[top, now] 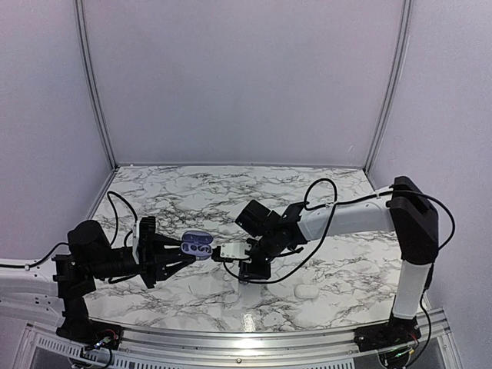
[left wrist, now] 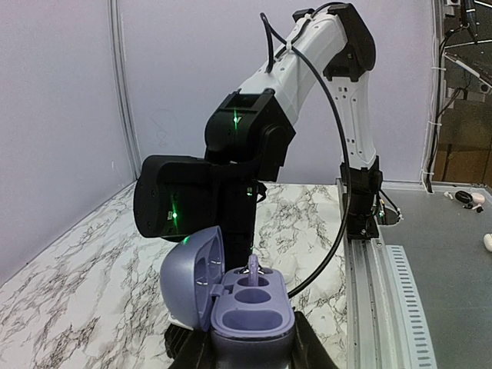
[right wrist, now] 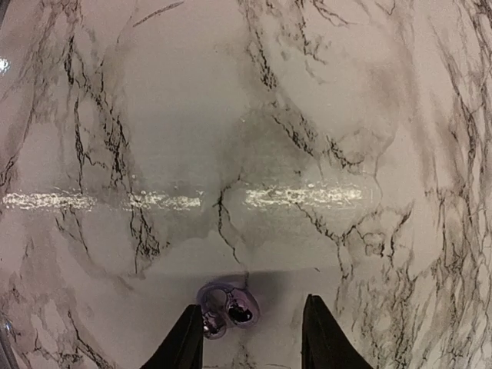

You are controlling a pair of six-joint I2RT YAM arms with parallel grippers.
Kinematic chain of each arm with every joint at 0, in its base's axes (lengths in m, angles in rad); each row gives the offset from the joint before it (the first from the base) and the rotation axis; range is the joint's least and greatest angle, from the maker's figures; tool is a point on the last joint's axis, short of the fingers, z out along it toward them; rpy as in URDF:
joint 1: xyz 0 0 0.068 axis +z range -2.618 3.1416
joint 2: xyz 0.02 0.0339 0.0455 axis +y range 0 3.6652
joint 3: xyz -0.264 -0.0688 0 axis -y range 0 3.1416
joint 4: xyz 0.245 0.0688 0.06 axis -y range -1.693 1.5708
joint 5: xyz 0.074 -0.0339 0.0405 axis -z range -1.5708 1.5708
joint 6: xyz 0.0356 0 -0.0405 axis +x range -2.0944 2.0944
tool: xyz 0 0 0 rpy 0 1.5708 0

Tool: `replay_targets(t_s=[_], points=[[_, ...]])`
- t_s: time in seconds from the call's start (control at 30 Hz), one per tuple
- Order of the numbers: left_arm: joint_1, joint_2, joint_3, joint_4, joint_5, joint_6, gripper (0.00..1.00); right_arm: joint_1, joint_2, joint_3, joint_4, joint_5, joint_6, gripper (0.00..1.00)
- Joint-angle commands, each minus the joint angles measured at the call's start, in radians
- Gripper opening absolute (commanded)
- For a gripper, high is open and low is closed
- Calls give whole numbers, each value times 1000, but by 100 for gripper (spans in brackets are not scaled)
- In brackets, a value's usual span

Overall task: Insert the wireless bluetooth earbuds into the charging case
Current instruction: Move the left earbud to the center of the board, then adjust the left earbud at the center of the board.

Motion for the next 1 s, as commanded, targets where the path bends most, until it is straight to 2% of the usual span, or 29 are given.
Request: replay_targets(t_s=[0.0, 0.13, 0.27, 0.47, 0.97], points=[[6, -7, 1, 41, -8, -9, 0, 3, -87, 5, 16, 30, 49, 37], [7, -8, 0, 41, -10, -7, 0, 4, -161, -78, 22, 28, 88, 51], [9, -4, 1, 40, -10, -7, 0, 10, -177, -132, 40, 34, 136, 57], [10, -2, 4, 40, -13, -7, 0, 21, -162, -181, 107, 56, 196, 55], [14, 3, 8, 41, -18, -8, 0, 14, -55, -173, 172, 169, 274, 50]])
